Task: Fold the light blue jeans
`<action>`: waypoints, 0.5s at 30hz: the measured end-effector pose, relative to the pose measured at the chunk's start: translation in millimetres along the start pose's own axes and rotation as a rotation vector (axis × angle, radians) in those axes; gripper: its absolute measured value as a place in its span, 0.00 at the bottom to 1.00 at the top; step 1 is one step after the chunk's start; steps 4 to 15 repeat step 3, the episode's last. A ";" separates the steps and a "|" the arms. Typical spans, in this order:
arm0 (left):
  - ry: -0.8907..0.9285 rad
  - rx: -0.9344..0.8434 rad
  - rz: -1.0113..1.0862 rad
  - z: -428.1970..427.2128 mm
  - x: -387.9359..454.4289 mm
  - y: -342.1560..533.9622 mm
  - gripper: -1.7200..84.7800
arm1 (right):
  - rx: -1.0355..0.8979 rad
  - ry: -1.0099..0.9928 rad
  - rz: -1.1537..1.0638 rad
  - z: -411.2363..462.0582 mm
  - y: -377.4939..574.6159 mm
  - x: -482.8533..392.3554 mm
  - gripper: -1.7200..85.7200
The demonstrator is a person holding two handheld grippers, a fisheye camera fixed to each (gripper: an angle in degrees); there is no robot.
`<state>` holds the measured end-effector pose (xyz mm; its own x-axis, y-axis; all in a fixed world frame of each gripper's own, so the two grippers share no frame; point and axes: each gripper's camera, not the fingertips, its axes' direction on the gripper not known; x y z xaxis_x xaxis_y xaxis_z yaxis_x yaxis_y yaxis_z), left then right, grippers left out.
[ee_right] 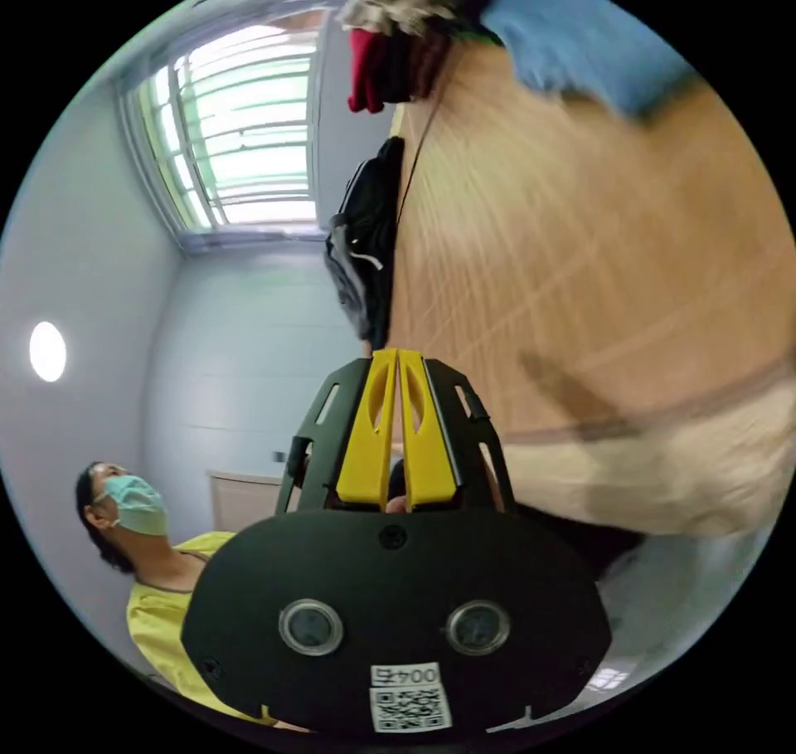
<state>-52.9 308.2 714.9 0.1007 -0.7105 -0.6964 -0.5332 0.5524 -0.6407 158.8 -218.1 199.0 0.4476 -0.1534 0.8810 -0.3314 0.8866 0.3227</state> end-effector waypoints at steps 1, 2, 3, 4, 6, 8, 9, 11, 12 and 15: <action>-0.017 0.025 -0.012 -6.0 -5.5 6.7 0.03 | 0.000 -0.074 0.045 18.1 18.6 18.8 0.01; -0.041 0.043 -0.033 -12.1 -13.8 10.9 0.04 | 0.014 -0.108 0.086 32.8 34.8 33.2 0.01; -0.052 0.049 -0.038 -15.1 -18.9 11.9 0.04 | 0.021 -0.123 0.100 39.2 41.7 38.4 0.01; -0.052 0.049 -0.038 -15.1 -18.9 11.9 0.04 | 0.021 -0.123 0.100 39.2 41.7 38.4 0.01; -0.052 0.049 -0.038 -15.1 -18.9 11.9 0.04 | 0.021 -0.123 0.100 39.2 41.7 38.4 0.01; -0.052 0.049 -0.038 -15.1 -18.9 11.9 0.04 | 0.021 -0.123 0.100 39.2 41.7 38.4 0.01; -0.052 0.049 -0.038 -15.1 -18.9 11.9 0.04 | 0.021 -0.123 0.100 39.2 41.7 38.4 0.01; -0.052 0.049 -0.038 -15.1 -18.9 11.9 0.04 | 0.021 -0.123 0.100 39.2 41.7 38.4 0.01; -0.052 0.049 -0.038 -15.1 -18.9 11.9 0.04 | 0.021 -0.123 0.100 39.2 41.7 38.4 0.01; -0.052 0.049 -0.038 -15.1 -18.9 11.9 0.04 | 0.021 -0.123 0.100 39.2 41.7 38.4 0.01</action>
